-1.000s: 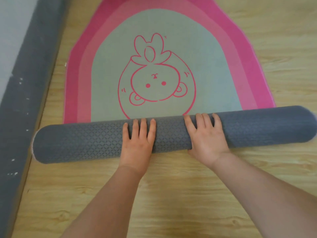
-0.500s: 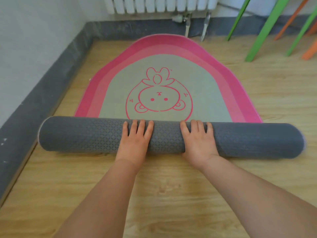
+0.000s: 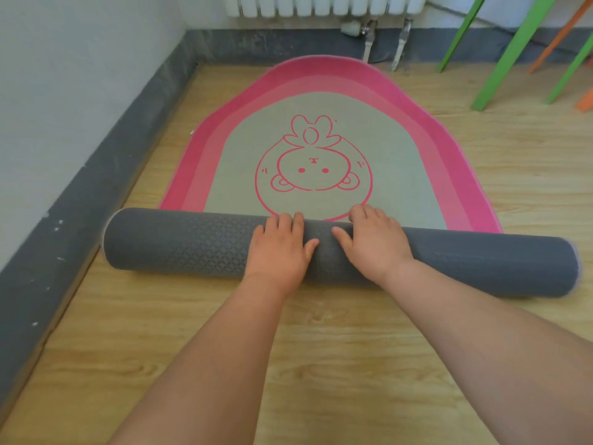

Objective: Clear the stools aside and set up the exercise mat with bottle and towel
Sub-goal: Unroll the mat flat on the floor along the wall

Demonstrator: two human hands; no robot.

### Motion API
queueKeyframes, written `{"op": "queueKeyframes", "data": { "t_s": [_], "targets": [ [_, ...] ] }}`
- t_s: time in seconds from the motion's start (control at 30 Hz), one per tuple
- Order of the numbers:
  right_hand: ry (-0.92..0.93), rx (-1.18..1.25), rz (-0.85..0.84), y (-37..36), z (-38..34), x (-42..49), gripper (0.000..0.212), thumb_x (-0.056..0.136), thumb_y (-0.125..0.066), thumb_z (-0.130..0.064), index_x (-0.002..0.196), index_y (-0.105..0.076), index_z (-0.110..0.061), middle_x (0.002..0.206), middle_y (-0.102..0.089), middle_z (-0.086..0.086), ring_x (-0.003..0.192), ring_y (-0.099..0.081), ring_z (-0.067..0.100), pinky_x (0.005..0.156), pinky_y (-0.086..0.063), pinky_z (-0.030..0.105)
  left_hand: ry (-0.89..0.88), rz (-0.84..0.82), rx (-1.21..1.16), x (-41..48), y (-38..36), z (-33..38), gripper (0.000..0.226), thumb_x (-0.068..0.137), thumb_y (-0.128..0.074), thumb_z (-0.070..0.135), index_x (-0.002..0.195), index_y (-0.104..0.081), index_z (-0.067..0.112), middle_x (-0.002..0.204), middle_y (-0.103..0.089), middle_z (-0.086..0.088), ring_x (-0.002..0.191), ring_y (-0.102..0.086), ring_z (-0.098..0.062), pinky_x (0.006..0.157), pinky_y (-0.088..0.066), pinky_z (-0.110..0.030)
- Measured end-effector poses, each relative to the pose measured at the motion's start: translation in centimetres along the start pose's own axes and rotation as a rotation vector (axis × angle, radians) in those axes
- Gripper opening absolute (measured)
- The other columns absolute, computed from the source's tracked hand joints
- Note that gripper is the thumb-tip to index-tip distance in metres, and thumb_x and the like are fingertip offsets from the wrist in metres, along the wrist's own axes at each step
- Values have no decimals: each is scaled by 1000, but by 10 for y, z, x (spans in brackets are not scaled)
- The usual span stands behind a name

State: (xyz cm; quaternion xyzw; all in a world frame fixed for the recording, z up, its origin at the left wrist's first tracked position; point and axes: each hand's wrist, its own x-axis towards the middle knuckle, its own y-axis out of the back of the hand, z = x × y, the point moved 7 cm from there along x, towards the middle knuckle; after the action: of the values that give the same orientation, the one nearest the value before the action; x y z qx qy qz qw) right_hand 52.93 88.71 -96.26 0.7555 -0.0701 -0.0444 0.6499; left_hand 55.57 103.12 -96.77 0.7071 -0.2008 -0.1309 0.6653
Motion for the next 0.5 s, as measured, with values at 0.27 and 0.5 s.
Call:
{"op": "queueKeyframes", "data": {
  "t_s": [0.27, 0.5],
  "targets": [
    [113, -103, -207, 11, -28, -21, 67, 88, -47, -62, 131, -50, -10, 133, -48, 12, 126, -43, 31, 99, -41, 43, -61, 5, -76, -38, 18, 8, 34, 98, -36, 29, 127, -46, 13, 132, -49, -10, 123, -43, -29, 104, -28, -40],
    [34, -102, -616, -4, -21, -47, 102, 71, -66, -70, 147, -33, -12, 147, -45, 9, 131, -45, 30, 104, -40, 39, -41, -205, 23, -63, 16, 5, 38, 98, -34, 26, 133, -45, 13, 133, -48, -10, 122, -43, -31, 102, -30, -43]
  ]
}}
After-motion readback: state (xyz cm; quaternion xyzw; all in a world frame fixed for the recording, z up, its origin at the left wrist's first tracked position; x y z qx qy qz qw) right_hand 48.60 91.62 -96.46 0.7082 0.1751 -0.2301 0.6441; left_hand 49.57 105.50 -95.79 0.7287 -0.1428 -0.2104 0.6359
